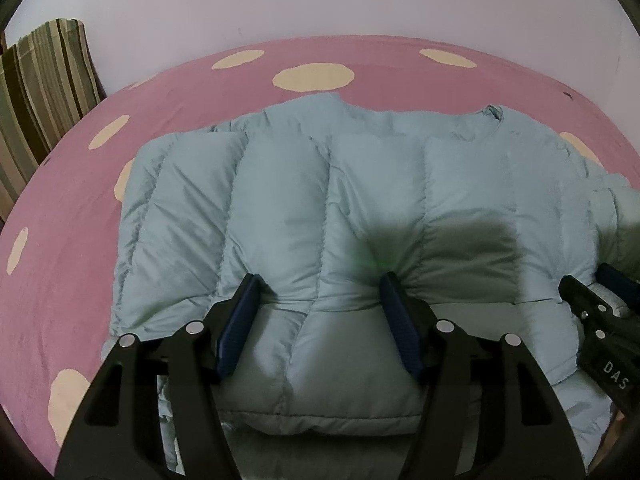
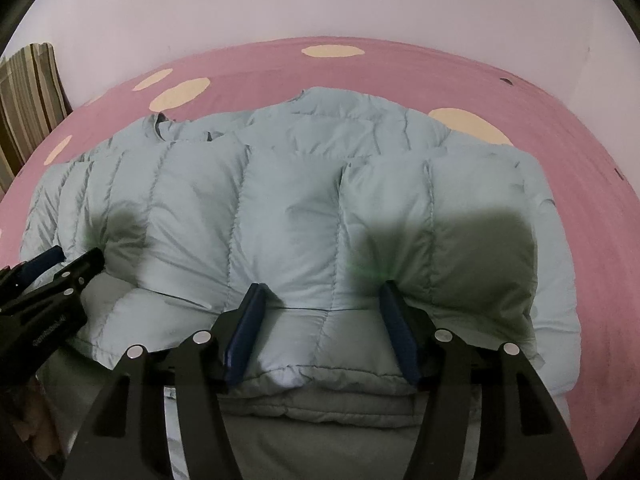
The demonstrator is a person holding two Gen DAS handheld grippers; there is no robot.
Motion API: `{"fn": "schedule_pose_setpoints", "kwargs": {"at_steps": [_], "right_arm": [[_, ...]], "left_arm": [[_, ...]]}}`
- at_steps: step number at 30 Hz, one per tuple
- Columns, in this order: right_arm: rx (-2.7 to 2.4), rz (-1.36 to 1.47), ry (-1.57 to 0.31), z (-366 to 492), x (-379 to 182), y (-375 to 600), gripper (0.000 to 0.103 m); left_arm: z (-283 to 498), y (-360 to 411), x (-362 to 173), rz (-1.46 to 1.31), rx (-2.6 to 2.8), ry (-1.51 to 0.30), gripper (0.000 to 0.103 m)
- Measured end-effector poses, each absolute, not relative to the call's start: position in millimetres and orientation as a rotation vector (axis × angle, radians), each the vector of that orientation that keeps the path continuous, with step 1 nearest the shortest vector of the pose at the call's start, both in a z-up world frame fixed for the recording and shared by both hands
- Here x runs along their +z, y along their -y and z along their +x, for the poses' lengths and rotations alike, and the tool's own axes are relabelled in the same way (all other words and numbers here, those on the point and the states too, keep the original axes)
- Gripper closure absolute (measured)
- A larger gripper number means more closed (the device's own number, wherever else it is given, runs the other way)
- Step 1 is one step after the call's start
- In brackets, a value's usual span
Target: Fold large clothes
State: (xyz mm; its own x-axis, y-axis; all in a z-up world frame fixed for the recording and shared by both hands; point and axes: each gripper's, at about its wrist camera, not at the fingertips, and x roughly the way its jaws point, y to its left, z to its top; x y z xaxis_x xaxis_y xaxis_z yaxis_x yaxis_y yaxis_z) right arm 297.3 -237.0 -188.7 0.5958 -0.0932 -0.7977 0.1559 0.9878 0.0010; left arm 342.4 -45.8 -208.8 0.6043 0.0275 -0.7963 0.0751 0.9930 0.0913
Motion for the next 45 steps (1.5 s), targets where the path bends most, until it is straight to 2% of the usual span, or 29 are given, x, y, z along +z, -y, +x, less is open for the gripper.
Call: {"fn": "schedule_pose_setpoints", "kwargs": {"at_steps": [17, 23, 25, 31, 38, 45], "right_arm": [[-0.159, 0.057, -0.911, 297, -188, 238, 0.040], [-0.180, 0.083, -0.875, 279, -161, 249, 0.038], [-0.196, 0.100, -0.854, 260, -149, 261, 0.035], [-0.225, 0.155, -0.860, 189, -138, 302, 0.035], [-0.224, 0.246, -0.934, 106, -159, 342, 0.035], [-0.200, 0.268, -0.951, 63, -168, 344, 0.034]], "left_arm": [[340, 51, -208, 0.158, 0.001, -0.907, 0.035], [327, 28, -183, 0.101, -0.025, -0.930, 0.031], [311, 11, -171, 0.085, -0.015, -0.923, 0.031], [241, -57, -151, 0.022, 0.021, -0.909, 0.031], [155, -126, -157, -0.055, 0.051, -0.979, 0.031], [110, -152, -164, -0.170, -0.005, -1.032, 0.031]]}}
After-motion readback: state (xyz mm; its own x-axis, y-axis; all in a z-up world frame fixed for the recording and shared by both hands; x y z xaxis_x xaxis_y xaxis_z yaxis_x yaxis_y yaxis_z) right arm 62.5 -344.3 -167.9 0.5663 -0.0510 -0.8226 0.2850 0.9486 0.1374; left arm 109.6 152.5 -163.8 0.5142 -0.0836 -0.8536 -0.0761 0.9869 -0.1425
